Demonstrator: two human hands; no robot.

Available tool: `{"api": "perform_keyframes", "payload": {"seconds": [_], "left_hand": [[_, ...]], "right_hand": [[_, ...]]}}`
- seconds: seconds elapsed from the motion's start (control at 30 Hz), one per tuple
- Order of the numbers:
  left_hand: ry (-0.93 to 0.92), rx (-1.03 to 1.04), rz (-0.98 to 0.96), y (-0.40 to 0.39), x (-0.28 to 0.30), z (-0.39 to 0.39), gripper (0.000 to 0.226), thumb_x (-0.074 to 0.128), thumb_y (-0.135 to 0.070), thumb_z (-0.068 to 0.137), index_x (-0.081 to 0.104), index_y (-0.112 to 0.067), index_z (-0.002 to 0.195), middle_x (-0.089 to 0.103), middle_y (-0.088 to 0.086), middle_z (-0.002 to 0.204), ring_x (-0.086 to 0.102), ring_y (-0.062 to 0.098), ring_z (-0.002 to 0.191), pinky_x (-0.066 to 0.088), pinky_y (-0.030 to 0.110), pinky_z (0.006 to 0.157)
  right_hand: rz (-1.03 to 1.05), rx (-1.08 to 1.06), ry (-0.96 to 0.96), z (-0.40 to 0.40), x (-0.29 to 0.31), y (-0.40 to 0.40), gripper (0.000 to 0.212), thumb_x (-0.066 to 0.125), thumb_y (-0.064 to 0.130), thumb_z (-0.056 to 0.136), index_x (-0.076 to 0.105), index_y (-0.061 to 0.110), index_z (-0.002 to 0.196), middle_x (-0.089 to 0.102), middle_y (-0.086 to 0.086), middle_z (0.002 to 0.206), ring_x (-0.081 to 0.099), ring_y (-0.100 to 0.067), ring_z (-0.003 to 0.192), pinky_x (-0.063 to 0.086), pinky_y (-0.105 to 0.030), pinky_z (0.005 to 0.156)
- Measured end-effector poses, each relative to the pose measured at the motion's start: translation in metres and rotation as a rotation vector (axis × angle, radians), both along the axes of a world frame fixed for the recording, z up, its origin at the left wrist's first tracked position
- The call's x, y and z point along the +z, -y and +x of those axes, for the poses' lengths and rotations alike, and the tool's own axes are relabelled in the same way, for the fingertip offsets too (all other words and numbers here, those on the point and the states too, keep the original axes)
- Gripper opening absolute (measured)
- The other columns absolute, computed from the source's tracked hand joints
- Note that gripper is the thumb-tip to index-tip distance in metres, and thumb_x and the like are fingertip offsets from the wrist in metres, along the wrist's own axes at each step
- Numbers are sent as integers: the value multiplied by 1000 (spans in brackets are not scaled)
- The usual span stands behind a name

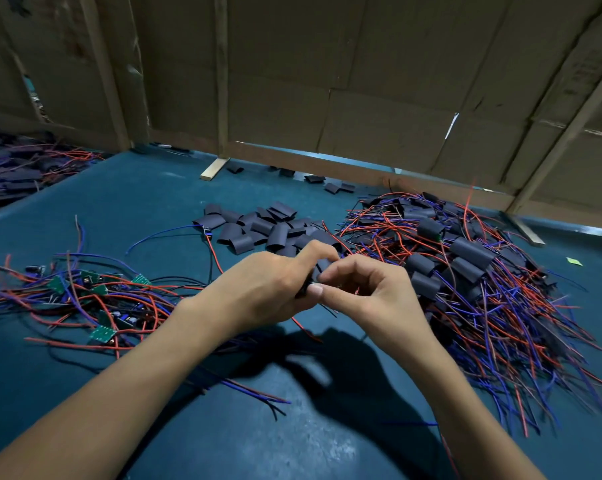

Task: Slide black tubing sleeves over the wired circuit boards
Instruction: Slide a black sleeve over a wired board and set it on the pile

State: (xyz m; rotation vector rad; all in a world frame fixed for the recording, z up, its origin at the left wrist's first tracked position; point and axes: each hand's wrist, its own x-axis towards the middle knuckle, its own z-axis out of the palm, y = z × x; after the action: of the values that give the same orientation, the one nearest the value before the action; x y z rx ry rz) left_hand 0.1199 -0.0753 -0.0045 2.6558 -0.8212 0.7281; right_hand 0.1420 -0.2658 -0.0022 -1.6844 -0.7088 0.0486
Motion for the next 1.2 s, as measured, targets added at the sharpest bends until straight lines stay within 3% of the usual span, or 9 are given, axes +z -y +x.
{"api": "perform_keyframes", "payload": {"seconds": [0.13, 0.33, 0.53, 0.7, 0.77, 0.87, 1.03, 1.13, 1.2], "left_hand": [[-41, 3, 7, 2, -2, 1, 56, 65, -21, 91, 21, -29, 126, 71, 7, 81, 63, 40, 66, 31, 33, 50], [-73, 10, -49, 1, 0, -1, 68, 64, -8, 82, 20, -29, 130, 62, -2, 76, 60, 39, 62, 36, 33, 50], [-157, -5, -179, 4, -5, 0, 88, 66, -6, 85, 9, -39, 143, 55, 0, 98, 42, 11, 71, 33, 25, 57], [-144, -70, -203, 3, -8, 4, 102, 70, 5, 71, 13, -33, 147, 53, 4, 102, 43, 8, 80, 39, 20, 69], [-117, -124, -224, -1, -6, 6, 92, 72, -6, 79, 15, -26, 149, 53, 3, 105, 45, 4, 81, 40, 16, 72], [-52, -57, -198, -21, -6, 11, 92, 77, -36, 85, 15, -21, 151, 55, 2, 119, 56, 16, 97, 49, 32, 85], [-355, 430, 91, -65, -10, 22, 76, 40, -77, 86, 33, -31, 146, 54, 0, 131, 47, 24, 120, 43, 46, 100], [-531, 486, 226, -73, -9, 23, 54, 44, -71, 91, 53, -34, 129, 55, -5, 120, 49, 20, 118, 45, 44, 97], [-564, 460, 182, -74, -8, 22, 45, 51, -68, 91, 58, -36, 122, 54, -10, 108, 54, 17, 111, 47, 41, 94]], "right_hand": [[-27, -75, 89, -5, -7, -8, 20, 86, 9, 77, 76, 26, 74, 69, 4, 73, 52, -19, 65, 43, -33, 65], [-76, -83, 179, -6, -9, -8, 5, 79, 24, 82, 79, 22, 87, 74, 10, 83, 63, -9, 70, 48, -25, 70], [-229, -88, 542, -1, -10, -3, 9, 74, 19, 91, 81, 15, 95, 75, 5, 87, 68, -12, 75, 53, -32, 68], [-196, -67, 510, -3, -8, -2, 13, 78, 18, 85, 81, 14, 97, 76, 1, 89, 71, -21, 78, 54, -38, 69], [-159, -156, 570, -3, -5, -2, 13, 79, 14, 82, 82, 11, 94, 78, 1, 90, 72, -19, 79, 56, -39, 69], [-53, -411, 704, 4, 6, 13, 15, 75, 3, 84, 80, 6, 97, 76, 2, 97, 73, -13, 86, 58, -34, 79], [95, -1046, 900, 26, 24, 68, 22, 67, 16, 98, 74, 3, 113, 74, -12, 106, 70, -23, 94, 56, -37, 87], [-172, -1155, 791, 42, 20, 88, 26, 61, 20, 98, 76, 4, 112, 75, -16, 108, 65, -33, 98, 50, -44, 94], [-428, -1119, 553, 48, 15, 91, 34, 56, 29, 95, 76, 9, 114, 72, -17, 118, 58, -38, 110, 41, -45, 101]]}}
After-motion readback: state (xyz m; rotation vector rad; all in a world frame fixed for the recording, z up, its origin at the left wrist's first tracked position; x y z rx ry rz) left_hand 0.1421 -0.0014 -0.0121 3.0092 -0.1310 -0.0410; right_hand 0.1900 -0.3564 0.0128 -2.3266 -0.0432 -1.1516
